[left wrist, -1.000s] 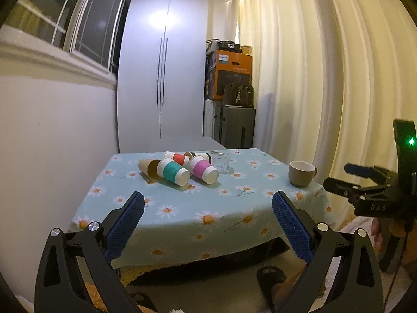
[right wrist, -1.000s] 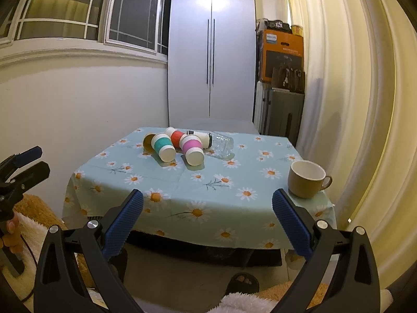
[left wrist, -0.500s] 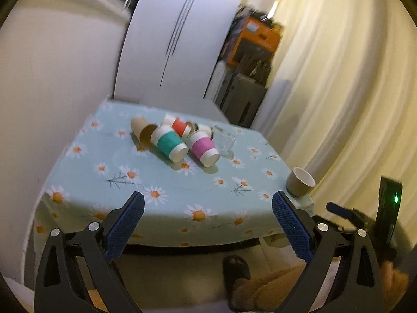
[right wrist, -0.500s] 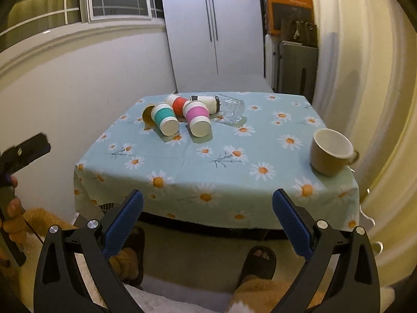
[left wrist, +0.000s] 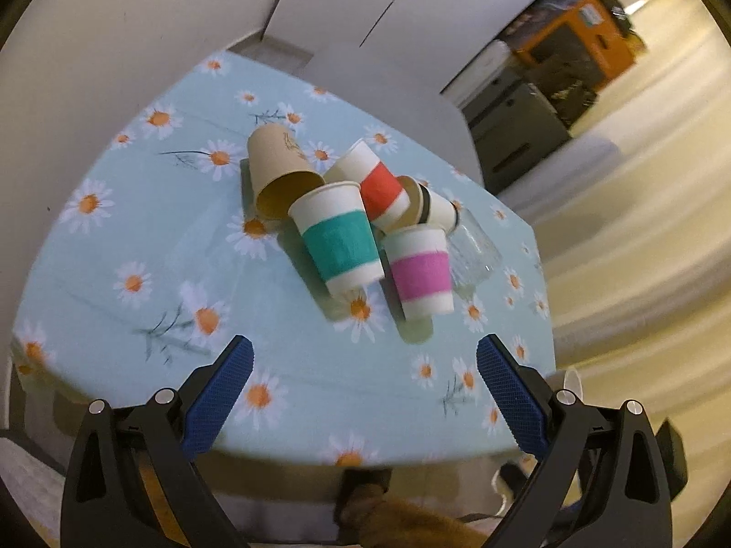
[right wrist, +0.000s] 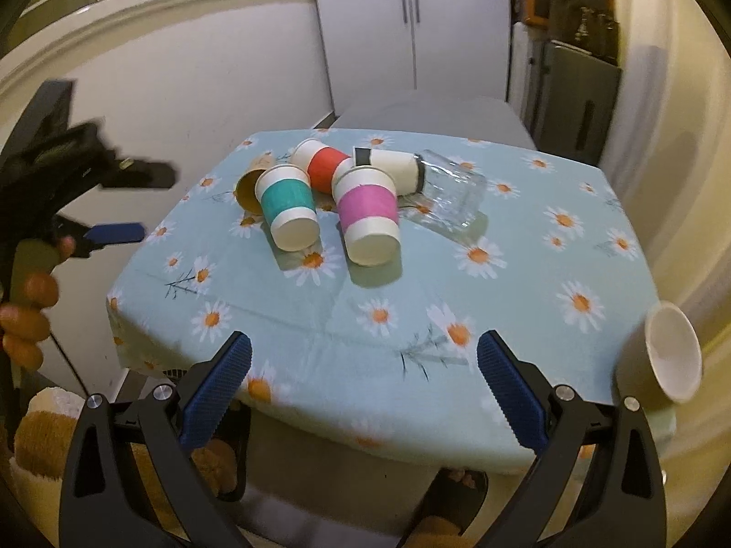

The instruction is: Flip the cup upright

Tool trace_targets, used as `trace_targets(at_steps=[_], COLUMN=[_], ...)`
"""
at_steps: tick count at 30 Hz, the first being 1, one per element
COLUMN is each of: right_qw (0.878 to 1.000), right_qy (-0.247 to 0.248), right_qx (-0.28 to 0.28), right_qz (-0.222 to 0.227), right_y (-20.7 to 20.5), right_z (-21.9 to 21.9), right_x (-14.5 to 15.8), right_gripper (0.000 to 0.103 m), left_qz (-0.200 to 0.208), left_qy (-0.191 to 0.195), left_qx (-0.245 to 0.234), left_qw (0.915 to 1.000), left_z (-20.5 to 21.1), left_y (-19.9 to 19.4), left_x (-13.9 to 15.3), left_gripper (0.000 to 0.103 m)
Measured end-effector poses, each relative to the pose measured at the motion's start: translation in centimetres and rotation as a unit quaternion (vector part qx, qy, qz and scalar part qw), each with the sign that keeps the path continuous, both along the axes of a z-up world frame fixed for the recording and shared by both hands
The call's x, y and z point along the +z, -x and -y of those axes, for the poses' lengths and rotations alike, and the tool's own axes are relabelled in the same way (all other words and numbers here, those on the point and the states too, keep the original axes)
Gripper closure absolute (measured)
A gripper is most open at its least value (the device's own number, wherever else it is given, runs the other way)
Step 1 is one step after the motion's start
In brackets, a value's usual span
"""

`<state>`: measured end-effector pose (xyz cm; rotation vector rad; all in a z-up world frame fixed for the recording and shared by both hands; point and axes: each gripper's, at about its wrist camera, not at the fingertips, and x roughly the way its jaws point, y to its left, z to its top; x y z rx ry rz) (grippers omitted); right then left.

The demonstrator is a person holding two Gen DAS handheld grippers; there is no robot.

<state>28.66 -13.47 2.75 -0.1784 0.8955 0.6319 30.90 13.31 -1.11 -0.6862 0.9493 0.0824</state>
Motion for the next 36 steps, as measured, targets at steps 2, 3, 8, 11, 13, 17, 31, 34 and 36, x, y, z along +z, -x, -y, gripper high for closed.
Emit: trace_targets(at_steps=[2,3,8,11,13,17,31,34,36], right_qw=[1.000,1.000,0.999,0.999,0.999,0.999,0.998,0.998,0.998], right_qy=[0.003,0.007,0.020,0.017,0.015,0.013,0.018,0.016,0.012], right_qx=[0.010,0.015,0.033,0.033,0.034,0.037,0.046,0.047,0.047], right_qz=[-0.005,-0.005,-0.008,-0.016,-0.025,-0.029,-0.042,-0.041,-0.040], right_y=[-1.3,-2.0,-4.5,-5.4,-5.8,-6.2,-6.5,-6.3,-6.2], right_z=[-0.8,-1.4,-2.7,-2.5,-2.3,-2.1,-1.7,-1.5,-1.4], right_x=[-0.2,-0.4,-1.5,-2.2,-2.7,-2.9,-3.9,-3.9,-3.6], right_gripper=[0.005,0.005,0.005,0.005,0.005,0.005,0.005,0.005,0.005], left_qz=[-0.016,-0.025,-0.067,-0.092,-0.100,-0.113,-0.140,-0.143,-0.141], left_qy=[0.013,0.020,0.028,0.023,0.023,0.012,-0.030,-0.031,-0.035], left_qx=[0.005,0.007,0.031,0.053,0.062,0.067,0.066,0.066,0.066], left_qw=[0.9998,0.9995,0.9969,0.9941,0.9928,0.9913,0.9875,0.9870,0.9872], left_z=[-0.1,-0.1,-0.7,-1.4,-1.7,-1.7,-1.1,-0.9,-0.7], left_y=[-2.0,-3.1,-7.2,-8.7,-9.3,-10.6,-13.0,-13.0,-13.1], left_x=[-0.8,-1.4,-3.9,-5.2,-5.8,-6.8,-8.7,-8.9,-8.8], left_gripper=[0.007,0.007,0.009,0.009,0.009,0.009,0.031,0.038,0.037])
